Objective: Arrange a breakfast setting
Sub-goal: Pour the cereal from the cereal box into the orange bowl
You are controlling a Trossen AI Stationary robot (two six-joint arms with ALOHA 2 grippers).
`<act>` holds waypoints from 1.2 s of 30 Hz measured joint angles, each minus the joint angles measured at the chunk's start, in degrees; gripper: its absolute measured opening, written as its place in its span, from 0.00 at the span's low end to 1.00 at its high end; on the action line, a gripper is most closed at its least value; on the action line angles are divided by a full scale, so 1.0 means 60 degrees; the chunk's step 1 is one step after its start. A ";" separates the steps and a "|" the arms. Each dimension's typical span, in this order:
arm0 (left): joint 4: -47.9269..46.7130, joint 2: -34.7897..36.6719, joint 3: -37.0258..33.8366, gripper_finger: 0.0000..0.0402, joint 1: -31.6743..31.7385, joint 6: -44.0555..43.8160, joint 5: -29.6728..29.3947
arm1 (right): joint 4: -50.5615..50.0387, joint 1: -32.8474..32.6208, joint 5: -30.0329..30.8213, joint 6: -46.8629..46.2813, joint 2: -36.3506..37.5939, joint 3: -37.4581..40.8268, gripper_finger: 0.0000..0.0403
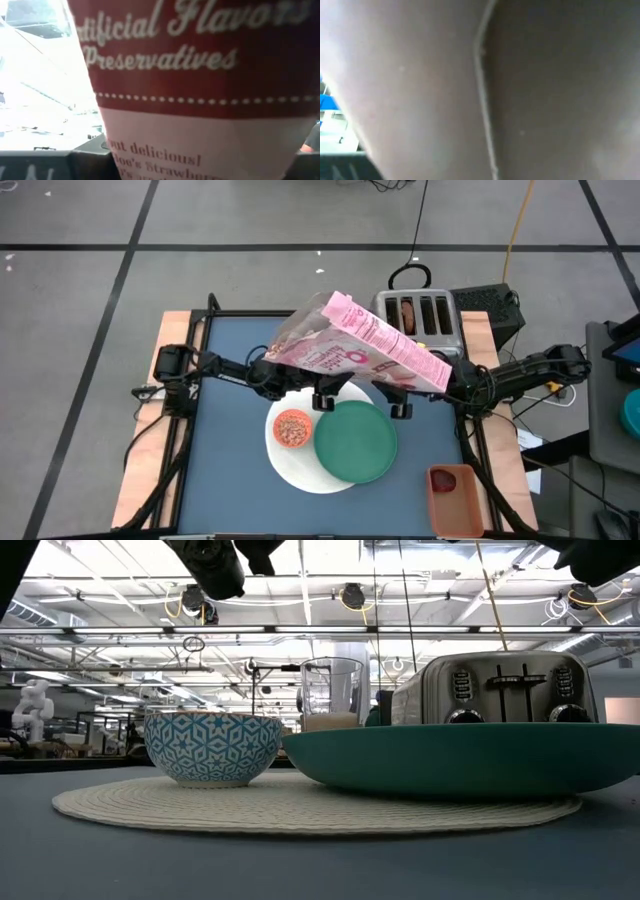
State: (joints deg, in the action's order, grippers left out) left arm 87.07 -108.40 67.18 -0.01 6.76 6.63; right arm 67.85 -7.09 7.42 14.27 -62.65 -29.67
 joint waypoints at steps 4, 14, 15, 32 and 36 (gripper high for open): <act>0.0000 0.0000 0.0000 0.54 0.0000 0.0002 0.0004 | -0.0040 0.0000 0.0003 0.0025 0.0000 0.0000 0.53; -0.0001 0.0000 0.0000 0.54 0.0000 0.0000 0.0011 | -0.0058 0.0000 0.0004 0.0024 0.0000 0.0000 0.53; -0.0004 0.0000 0.0000 0.54 0.0000 0.0002 0.0011 | -0.0058 0.0000 0.0004 0.0024 0.0000 0.0000 0.53; -0.0006 0.0000 0.0000 0.54 0.0000 0.0011 0.0067 | -0.0075 0.0000 0.0004 0.0024 0.0000 0.0000 0.56; -0.0011 0.0000 0.0000 0.54 0.0000 0.0029 0.0069 | -0.0121 -0.0004 0.0000 -0.0020 -0.0008 0.0000 0.65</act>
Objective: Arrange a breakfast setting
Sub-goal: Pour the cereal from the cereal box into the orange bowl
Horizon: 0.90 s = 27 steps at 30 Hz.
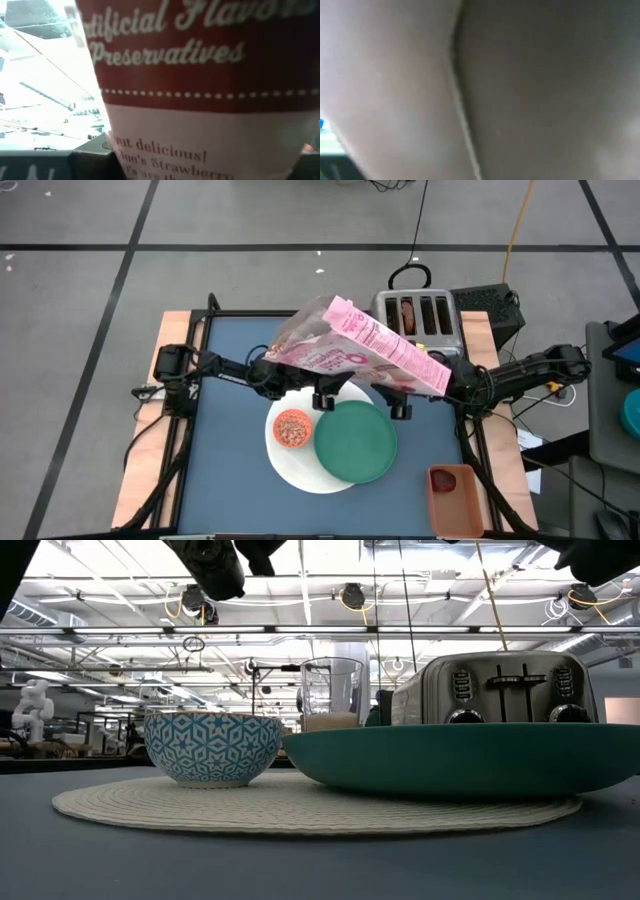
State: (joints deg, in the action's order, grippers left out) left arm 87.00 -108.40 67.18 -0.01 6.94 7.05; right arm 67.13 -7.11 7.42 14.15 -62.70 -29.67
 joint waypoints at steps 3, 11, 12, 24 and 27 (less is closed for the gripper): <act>-0.0018 0.0000 0.0000 0.53 0.0000 0.0000 0.0004 | -0.0014 0.0000 -0.0003 0.0000 -0.0003 0.0000 0.71; -0.0018 0.0000 0.0000 0.43 0.0000 -0.0015 0.0004 | 0.0018 0.0000 0.0004 0.0007 -0.0003 0.0000 0.77; -0.0018 0.0000 0.0000 0.43 -0.0004 -0.0015 0.0003 | 0.0018 0.0000 0.0004 0.0013 -0.0003 0.0000 0.77; 0.0021 0.0076 -0.0011 0.44 0.0120 0.0144 -0.0001 | -0.1504 0.0000 0.0011 0.0036 0.1017 0.0000 0.76; 0.0119 0.0076 -0.0011 0.44 0.0206 -0.0016 -0.0003 | -0.2506 0.0004 0.0021 0.0037 0.1634 0.0000 0.76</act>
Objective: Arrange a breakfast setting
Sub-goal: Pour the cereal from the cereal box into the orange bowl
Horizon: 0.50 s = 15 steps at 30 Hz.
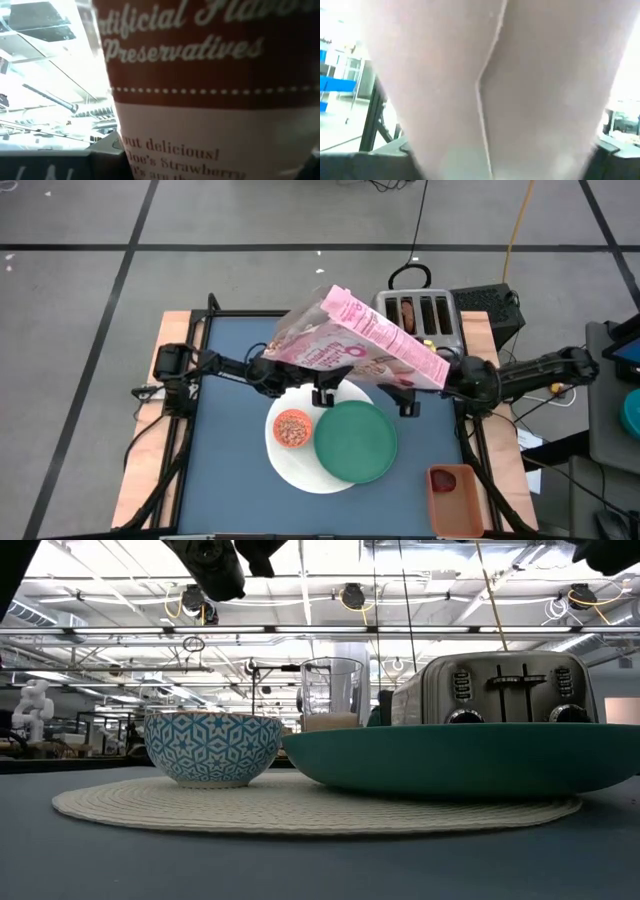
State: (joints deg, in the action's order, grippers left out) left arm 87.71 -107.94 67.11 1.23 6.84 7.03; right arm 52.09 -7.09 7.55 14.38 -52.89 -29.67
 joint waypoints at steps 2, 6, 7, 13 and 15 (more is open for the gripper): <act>0.0033 0.0000 0.0000 0.43 0.0053 -0.0013 0.0005 | -0.0728 0.0000 0.0003 -0.0008 0.0449 0.0000 0.76; 0.0117 0.0047 -0.0004 0.43 0.0165 -0.0093 0.0043 | -0.2011 0.0004 0.0026 -0.0022 0.1306 0.0000 0.76; 0.0109 0.0090 -0.0004 0.43 0.0188 -0.0121 0.0042 | -0.2265 0.0004 0.0026 -0.0023 0.1504 0.0000 0.76; 0.0077 0.0341 -0.0004 0.43 0.0344 -0.0118 0.0043 | -0.3476 0.0004 0.0026 -0.0026 0.2416 0.0000 0.76; 0.0069 0.0484 -0.0005 0.43 0.0417 0.0036 0.0017 | -0.3813 0.0000 -0.0012 -0.0058 0.2624 0.0000 0.76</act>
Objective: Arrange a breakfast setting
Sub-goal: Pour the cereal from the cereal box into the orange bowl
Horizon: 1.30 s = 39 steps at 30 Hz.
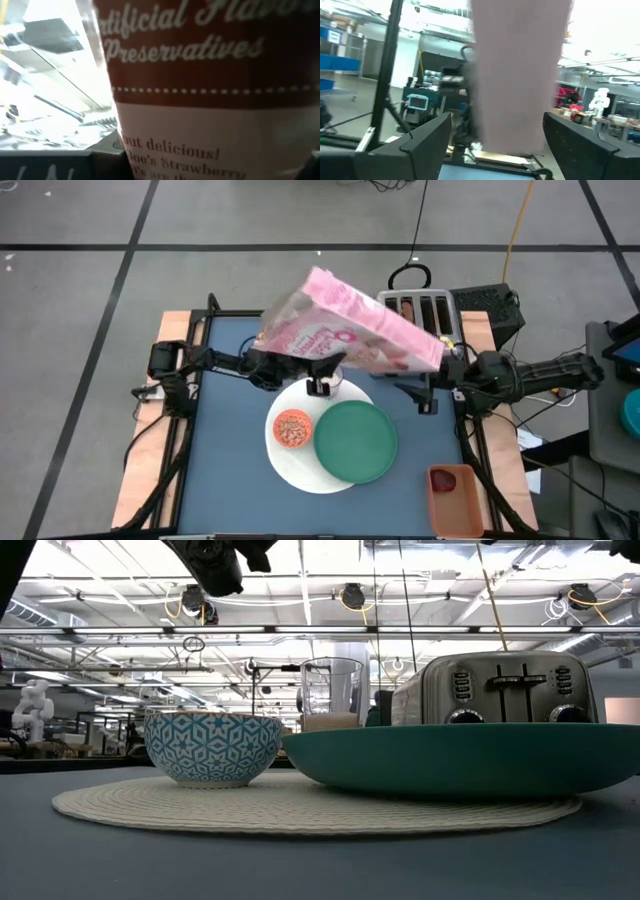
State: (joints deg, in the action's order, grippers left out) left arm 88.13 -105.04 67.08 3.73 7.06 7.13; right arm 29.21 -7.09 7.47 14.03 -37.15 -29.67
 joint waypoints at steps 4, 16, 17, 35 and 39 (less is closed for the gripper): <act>-0.0392 0.0411 0.0002 0.43 0.0193 0.0144 -0.0136 | -0.0537 -0.0004 -0.0028 -0.0406 0.0288 0.0001 0.76; -0.3988 0.2676 -0.0138 0.43 0.0466 0.1423 -0.0651 | -0.1237 -0.0004 -0.0013 -0.0496 0.0681 0.0007 0.76; -0.4488 0.2959 -0.0195 0.43 0.0455 0.1552 -0.0692 | -0.1247 -0.0013 -0.0013 -0.0493 0.0705 0.0007 0.76; -1.1663 0.7348 -0.0308 0.43 -0.0214 0.2803 -0.5444 | -0.1290 -0.0022 -0.0007 -0.0479 0.0839 0.0007 0.76; -1.2822 0.8197 -0.0308 0.43 -0.0332 0.2731 -0.5675 | -0.1279 -0.0022 -0.0005 -0.0475 0.0839 0.0007 0.76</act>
State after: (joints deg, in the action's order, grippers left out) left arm 11.20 -55.85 65.23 1.74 23.45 -26.92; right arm 21.54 -7.22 7.44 11.18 -32.12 -29.63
